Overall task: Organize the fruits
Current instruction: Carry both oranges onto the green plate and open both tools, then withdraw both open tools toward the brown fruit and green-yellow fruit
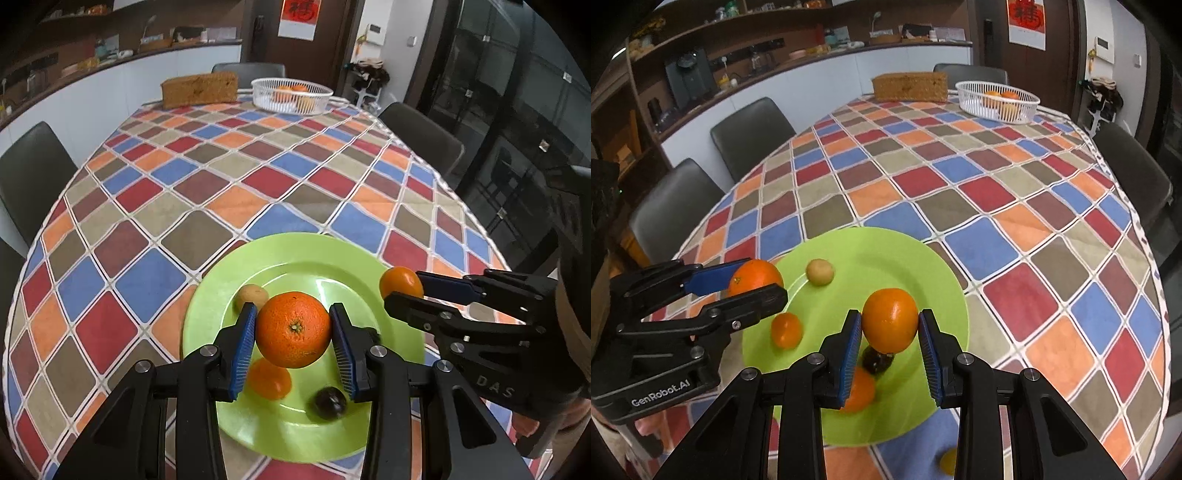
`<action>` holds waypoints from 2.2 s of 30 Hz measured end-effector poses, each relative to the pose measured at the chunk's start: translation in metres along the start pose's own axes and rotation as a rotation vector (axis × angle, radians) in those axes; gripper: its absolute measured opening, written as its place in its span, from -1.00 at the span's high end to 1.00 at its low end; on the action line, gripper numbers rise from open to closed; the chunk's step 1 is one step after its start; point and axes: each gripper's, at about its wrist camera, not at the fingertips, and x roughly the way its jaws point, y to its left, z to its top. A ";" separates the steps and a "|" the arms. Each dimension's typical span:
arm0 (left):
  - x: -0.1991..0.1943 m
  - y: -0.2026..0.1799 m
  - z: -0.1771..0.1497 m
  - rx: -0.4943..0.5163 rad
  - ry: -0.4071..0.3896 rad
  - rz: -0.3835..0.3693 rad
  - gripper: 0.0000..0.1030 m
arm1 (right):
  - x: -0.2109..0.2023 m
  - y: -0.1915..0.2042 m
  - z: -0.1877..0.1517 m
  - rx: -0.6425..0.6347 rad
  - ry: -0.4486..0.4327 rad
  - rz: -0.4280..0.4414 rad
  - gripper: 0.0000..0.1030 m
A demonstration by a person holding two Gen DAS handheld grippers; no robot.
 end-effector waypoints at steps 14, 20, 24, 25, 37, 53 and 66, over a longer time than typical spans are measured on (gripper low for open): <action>0.023 0.010 -0.004 -0.035 0.059 0.016 0.10 | 0.032 -0.004 -0.001 0.031 0.066 0.000 0.31; 0.001 0.005 -0.002 -0.023 0.026 0.018 0.08 | 0.014 -0.002 0.001 0.024 0.029 -0.014 0.24; -0.026 -0.004 -0.004 0.014 -0.026 0.032 0.08 | -0.006 0.002 -0.002 0.004 0.001 -0.018 0.24; -0.035 -0.007 -0.007 0.026 -0.042 0.036 0.08 | -0.013 0.003 -0.004 -0.001 -0.009 -0.019 0.24; -0.119 -0.027 -0.050 0.113 -0.196 0.070 -0.14 | -0.084 0.030 -0.039 -0.080 -0.126 -0.057 0.07; -0.173 -0.045 -0.135 0.225 -0.266 0.097 -0.37 | -0.153 0.079 -0.105 -0.181 -0.262 -0.104 -0.30; -0.154 -0.048 -0.187 0.326 -0.218 0.024 -0.37 | -0.131 0.099 -0.160 -0.248 -0.141 -0.084 -0.30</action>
